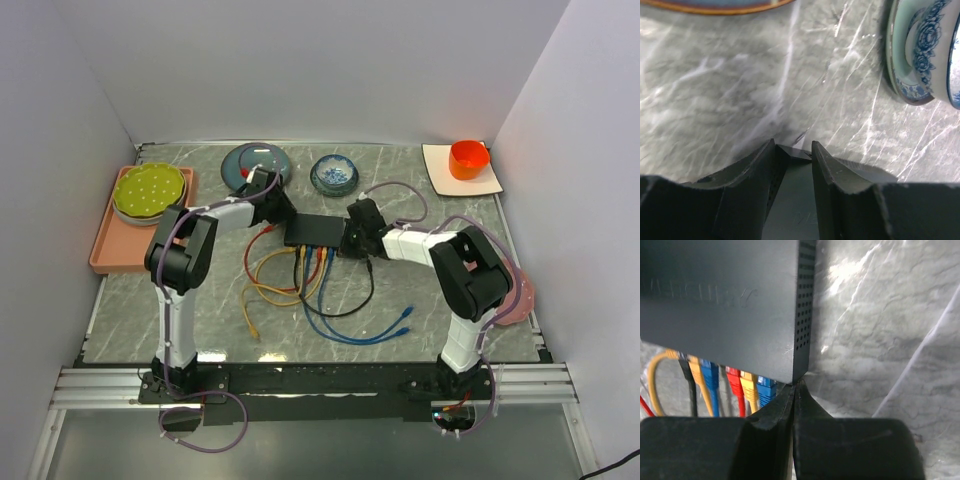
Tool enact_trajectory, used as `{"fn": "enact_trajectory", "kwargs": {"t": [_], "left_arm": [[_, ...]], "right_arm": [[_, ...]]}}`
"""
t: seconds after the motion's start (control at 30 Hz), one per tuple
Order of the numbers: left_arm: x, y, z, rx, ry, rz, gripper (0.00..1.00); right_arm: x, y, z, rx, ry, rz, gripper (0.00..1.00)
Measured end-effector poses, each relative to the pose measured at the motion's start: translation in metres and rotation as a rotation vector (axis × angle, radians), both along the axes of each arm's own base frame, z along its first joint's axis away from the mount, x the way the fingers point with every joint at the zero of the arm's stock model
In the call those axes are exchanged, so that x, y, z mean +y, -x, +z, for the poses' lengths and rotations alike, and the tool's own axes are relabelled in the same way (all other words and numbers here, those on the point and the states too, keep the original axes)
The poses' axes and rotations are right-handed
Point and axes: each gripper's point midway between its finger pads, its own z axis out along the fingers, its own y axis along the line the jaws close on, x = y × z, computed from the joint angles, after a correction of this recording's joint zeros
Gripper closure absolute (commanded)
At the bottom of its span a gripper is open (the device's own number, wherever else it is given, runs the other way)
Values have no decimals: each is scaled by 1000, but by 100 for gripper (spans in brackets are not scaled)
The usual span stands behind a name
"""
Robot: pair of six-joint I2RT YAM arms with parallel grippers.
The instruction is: Pull the plug from the switch port
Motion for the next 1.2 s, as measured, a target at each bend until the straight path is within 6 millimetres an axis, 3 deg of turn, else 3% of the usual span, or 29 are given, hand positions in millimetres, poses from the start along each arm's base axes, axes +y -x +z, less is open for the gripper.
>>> {"fn": "enact_trajectory", "kwargs": {"t": [0.2,0.3,0.4,0.47,0.53,0.57,0.6,0.67,0.7,0.77,0.9,1.1,1.2], "left_arm": [[7,12,0,-1,1,7,54],[9,15,0,1,-3,11,47],[13,15,3,4,-6,25,32],[18,17,8,12,-11,41,15],[29,20,14,17,-29,66,4],[35,21,18,17,-39,82,4],[41,22,24,14,-47,95,4],[49,20,43,-16,-50,121,4],[50,19,55,-39,-43,125,4],[46,20,80,-94,-12,114,4],[30,36,105,-157,68,49,4],[9,57,89,-128,145,-18,4],[5,67,83,-153,155,-25,4]], "right_arm": [[-7,-6,0,7,-15,-24,100],[-8,-7,0,7,-16,-27,100],[-8,-7,1,1,-15,-27,100],[-10,-2,1,-11,9,-25,100],[-15,7,3,-25,54,-20,84],[-16,12,5,-28,69,-14,74],[-17,20,8,-40,90,2,53],[-17,31,17,-62,102,26,32],[-16,34,23,-79,105,39,15],[-17,35,35,-115,103,48,4],[-25,34,50,-175,107,35,0],[-32,38,59,-256,77,25,1],[-26,39,65,-305,49,71,0]]}}
